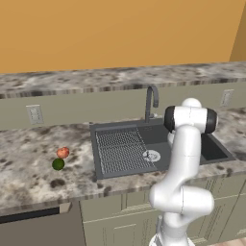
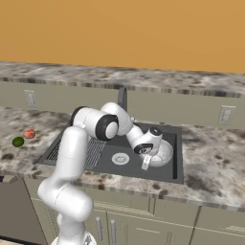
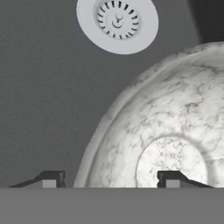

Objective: Remove the lime and peach from the sink. Then move the bowl and cup from the counter to the sink for washing.

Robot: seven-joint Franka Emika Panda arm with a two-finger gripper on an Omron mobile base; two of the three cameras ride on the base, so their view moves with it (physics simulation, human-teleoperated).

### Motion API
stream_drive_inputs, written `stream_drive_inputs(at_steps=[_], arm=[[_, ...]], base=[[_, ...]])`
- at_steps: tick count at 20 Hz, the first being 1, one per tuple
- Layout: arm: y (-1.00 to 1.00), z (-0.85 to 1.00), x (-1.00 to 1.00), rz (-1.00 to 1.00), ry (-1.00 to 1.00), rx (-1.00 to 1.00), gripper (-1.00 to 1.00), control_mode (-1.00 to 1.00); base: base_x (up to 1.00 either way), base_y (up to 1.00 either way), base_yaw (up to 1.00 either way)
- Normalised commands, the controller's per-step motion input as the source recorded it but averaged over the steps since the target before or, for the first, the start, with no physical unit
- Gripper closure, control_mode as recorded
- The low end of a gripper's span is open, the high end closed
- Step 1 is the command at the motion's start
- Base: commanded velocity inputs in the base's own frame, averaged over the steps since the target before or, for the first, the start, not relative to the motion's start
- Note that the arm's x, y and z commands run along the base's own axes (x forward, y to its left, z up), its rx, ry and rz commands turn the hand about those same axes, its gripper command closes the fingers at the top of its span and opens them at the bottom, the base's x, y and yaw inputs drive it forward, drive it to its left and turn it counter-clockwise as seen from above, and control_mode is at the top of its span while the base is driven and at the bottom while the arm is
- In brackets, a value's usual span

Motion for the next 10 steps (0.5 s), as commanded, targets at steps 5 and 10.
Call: stream_drive_inputs(at_steps=[5, 10], arm=[[0.00, 0.17, 0.00, 0.00, -0.01, -0.01, -1.00, -1.00], [0.00, 0.28, -0.01, 0.00, -0.05, -0.01, -1.00, -1.00]], base=[[0.00, 0.00, 0.00], [0.00, 0.00, 0.00]])
